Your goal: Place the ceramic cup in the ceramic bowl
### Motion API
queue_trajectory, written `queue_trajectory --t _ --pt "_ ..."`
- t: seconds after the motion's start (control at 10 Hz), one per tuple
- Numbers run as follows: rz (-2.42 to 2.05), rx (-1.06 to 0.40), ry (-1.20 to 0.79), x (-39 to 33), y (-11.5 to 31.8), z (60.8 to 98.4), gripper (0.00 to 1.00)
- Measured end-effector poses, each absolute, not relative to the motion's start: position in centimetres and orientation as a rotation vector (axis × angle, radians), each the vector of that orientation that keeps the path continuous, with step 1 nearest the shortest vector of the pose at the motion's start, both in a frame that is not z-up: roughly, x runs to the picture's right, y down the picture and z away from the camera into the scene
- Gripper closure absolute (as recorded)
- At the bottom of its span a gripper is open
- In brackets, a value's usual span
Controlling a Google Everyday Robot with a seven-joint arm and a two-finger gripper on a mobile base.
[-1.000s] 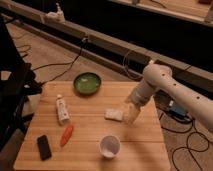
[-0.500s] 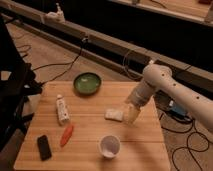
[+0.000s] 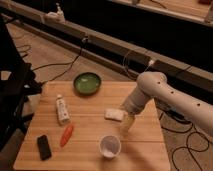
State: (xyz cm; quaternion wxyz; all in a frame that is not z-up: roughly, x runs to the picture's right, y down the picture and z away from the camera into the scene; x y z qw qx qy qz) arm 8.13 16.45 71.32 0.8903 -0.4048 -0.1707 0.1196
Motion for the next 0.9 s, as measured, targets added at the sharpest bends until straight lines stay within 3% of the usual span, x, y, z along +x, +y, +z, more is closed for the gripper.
queue_trajectory --t 0.6,0.9 --pt "0.177 -0.912 -0.371 2.5 21.5 70.5 0.24" --pt "0.235 -0.971 -0.434 1.6 22.9 72.6 0.53"
